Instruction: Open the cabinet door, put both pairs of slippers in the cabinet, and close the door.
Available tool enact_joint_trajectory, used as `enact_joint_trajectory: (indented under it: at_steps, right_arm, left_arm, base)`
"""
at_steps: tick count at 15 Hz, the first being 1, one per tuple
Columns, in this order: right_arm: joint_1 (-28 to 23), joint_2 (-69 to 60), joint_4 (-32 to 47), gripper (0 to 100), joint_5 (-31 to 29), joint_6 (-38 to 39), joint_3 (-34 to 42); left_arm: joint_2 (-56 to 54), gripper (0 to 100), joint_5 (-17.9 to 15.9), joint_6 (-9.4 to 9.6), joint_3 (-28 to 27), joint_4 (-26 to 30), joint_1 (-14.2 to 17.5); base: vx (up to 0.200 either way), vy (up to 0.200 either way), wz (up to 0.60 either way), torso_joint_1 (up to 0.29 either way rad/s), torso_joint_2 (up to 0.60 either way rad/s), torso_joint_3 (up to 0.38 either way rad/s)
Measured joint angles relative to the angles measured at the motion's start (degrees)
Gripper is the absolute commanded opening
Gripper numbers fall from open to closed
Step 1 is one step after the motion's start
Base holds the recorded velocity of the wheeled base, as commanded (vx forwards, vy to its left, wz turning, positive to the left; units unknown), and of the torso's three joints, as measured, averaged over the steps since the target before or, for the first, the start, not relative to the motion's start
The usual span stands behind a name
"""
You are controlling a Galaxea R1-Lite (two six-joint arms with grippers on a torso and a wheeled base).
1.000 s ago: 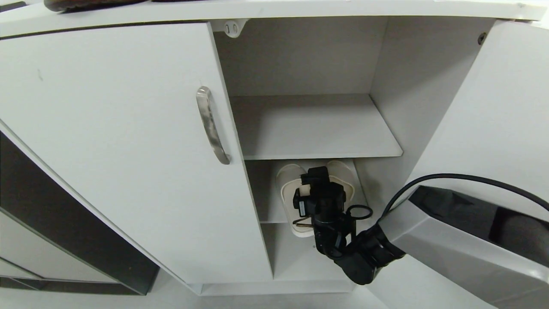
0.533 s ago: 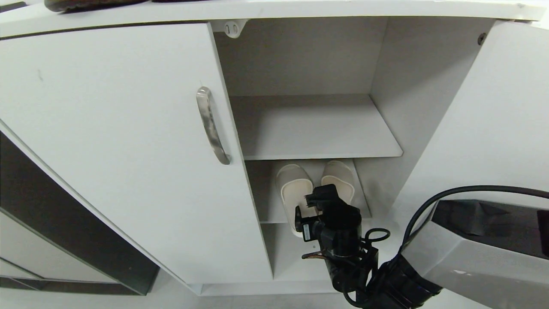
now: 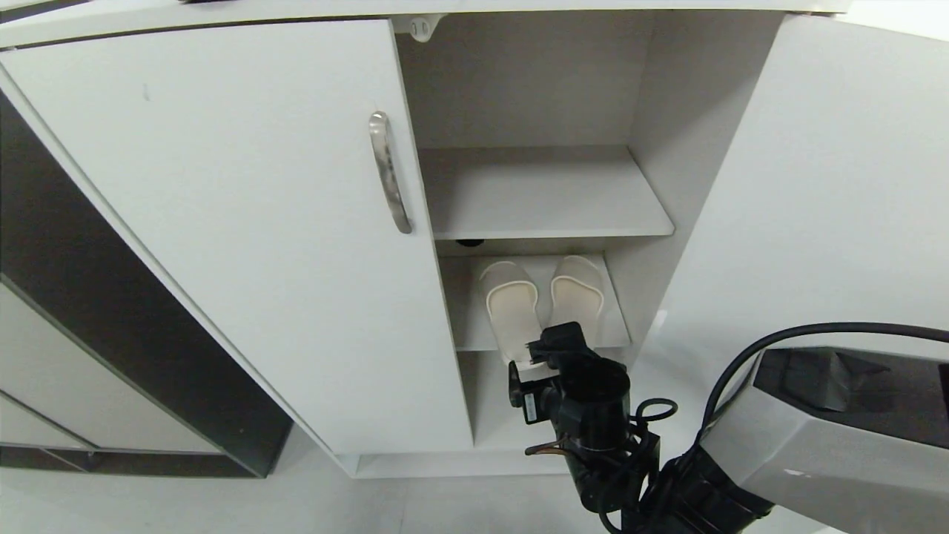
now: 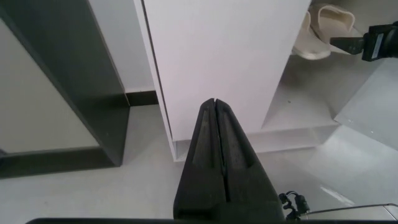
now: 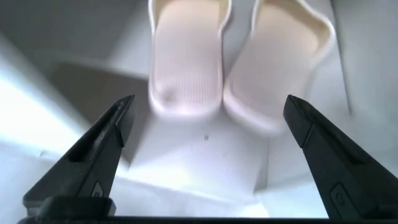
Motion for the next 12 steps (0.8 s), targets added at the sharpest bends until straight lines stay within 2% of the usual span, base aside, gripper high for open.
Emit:
enact_joint_trajectory:
  at_steps: [12]
  right_arm:
    - [0.0, -0.12, -2.93, 100, -0.18, -0.28, 1.35]
  left_arm:
    - [0.0, 0, 0.21, -0.18, 0.0, 0.05, -0.02]
  base:
    - [0.0, 0.0, 0.0, 0.0, 0.0, 0.0]
